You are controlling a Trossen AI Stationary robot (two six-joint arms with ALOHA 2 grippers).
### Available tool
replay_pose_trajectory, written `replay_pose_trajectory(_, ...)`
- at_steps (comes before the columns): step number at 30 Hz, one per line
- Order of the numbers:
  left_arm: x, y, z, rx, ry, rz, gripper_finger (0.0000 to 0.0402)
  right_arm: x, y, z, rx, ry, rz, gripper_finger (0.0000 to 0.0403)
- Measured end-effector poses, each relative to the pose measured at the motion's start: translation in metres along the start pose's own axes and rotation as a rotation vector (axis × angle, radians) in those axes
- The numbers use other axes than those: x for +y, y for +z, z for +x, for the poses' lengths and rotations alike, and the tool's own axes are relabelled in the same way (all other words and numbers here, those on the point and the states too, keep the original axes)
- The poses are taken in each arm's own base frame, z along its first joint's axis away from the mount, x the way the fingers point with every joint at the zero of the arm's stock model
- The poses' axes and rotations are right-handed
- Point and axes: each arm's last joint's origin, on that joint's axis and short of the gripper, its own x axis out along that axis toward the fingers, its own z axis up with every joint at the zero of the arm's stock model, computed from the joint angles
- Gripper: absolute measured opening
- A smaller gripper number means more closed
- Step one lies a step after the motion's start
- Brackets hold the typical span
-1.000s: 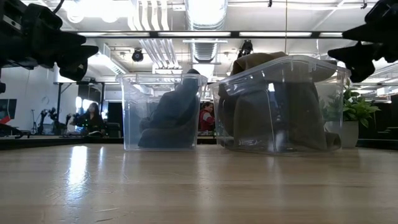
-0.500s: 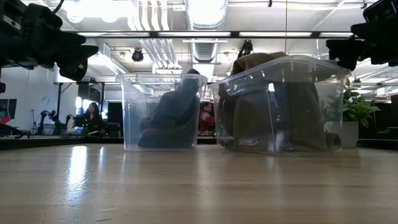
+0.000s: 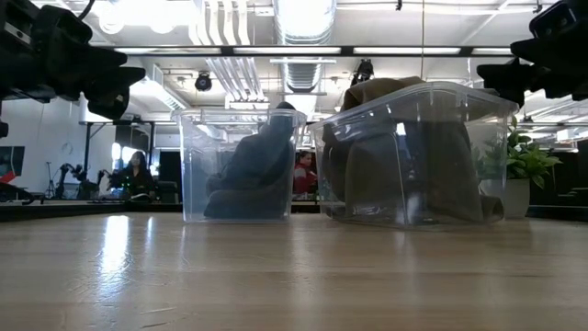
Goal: Pick & Place hat
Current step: Return to Home Position
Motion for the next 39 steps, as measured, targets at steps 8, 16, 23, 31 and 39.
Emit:
replay_pose_trajectory(8,0.0000,0.0000,0.0000,0.000,0.000,0.000,0.0151,-0.0001,-0.0004,0.0004,0.005,0.000,0.013,0.0215)
replay_pose_trajectory(16,0.0000,0.0000,0.0000,0.000,0.000,0.000,0.0151,0.0000,-0.0002,0.0003,0.004,0.001,0.015,0.0215)
replay_pose_trajectory(23,0.0000,0.0000,0.0000,0.000,0.000,0.000,0.0151,0.0000,-0.0002,0.0003,0.004,0.001,0.015,0.0215)
replay_pose_trajectory(31,0.0000,0.0000,0.0000,0.000,0.000,0.000,0.0151,0.0001,-0.0002,0.0003,0.004,0.002,0.015,0.0215)
replay_pose_trajectory(39,0.0000,0.0000,0.0000,0.000,0.000,0.000,0.0151,0.0001,-0.0002,0.0003,0.004,0.002,0.015,0.0215)
